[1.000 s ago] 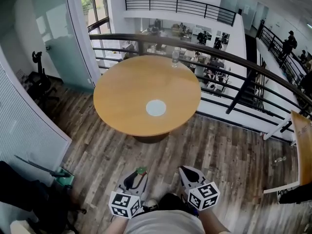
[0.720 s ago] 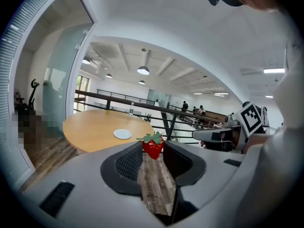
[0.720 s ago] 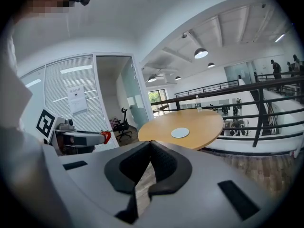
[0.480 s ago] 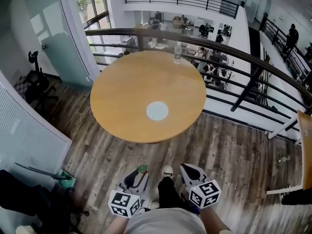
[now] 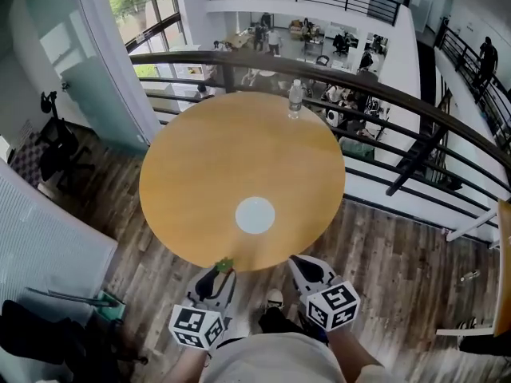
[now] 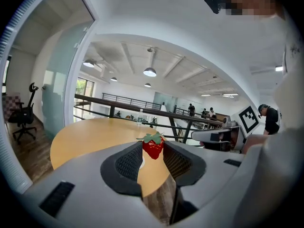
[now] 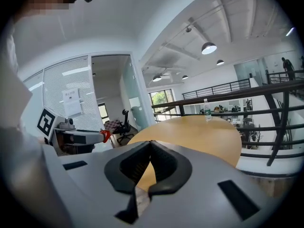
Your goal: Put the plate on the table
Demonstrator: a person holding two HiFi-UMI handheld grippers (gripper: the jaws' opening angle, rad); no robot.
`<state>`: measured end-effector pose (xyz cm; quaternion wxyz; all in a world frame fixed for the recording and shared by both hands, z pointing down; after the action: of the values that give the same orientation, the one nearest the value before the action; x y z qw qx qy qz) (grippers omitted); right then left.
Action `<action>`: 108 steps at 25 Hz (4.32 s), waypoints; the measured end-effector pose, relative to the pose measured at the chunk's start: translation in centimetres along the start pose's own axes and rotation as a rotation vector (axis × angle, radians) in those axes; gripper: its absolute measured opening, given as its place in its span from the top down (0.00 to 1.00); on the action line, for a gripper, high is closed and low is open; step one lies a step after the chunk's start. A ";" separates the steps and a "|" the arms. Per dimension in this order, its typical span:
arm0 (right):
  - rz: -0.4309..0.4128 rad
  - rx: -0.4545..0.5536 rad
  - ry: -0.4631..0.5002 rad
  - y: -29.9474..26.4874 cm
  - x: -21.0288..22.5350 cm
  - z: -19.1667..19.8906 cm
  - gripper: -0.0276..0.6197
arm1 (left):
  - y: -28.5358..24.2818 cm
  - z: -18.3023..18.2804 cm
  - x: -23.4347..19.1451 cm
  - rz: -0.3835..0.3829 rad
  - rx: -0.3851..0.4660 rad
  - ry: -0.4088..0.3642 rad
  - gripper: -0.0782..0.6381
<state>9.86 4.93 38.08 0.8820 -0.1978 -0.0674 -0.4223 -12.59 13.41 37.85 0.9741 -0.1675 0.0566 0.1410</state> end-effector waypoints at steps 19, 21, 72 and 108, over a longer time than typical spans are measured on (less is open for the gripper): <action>0.104 -0.040 -0.011 -5.7 4.9 -3.3 0.93 | -7.9 -3.2 -4.8 0.075 -0.068 -0.001 0.68; 0.121 -0.036 -0.019 -6.0 5.1 -3.3 0.93 | -8.5 -3.4 -5.4 0.089 -0.074 -0.006 0.68; 0.218 -0.174 -0.167 -17.4 13.0 4.9 0.93 | -32.3 10.3 -11.9 0.308 -0.568 -0.306 0.68; 0.216 -0.172 -0.199 -16.4 13.7 4.8 0.93 | -33.1 10.7 -11.5 0.262 -0.615 -0.339 0.62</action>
<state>6.15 -12.28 51.14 0.8910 -0.3195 -0.0965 -0.3078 -13.13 -15.75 59.93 0.8475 -0.4180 -0.1293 0.3006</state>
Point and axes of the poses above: the fingertips, and each gripper's own axes: y backward along the fingers, x to its right, z out of its underside, the point moved 8 cm from there along y, backward along the fingers, and after that the axes turned 3 degrees about -y, right-handed, at the moved point
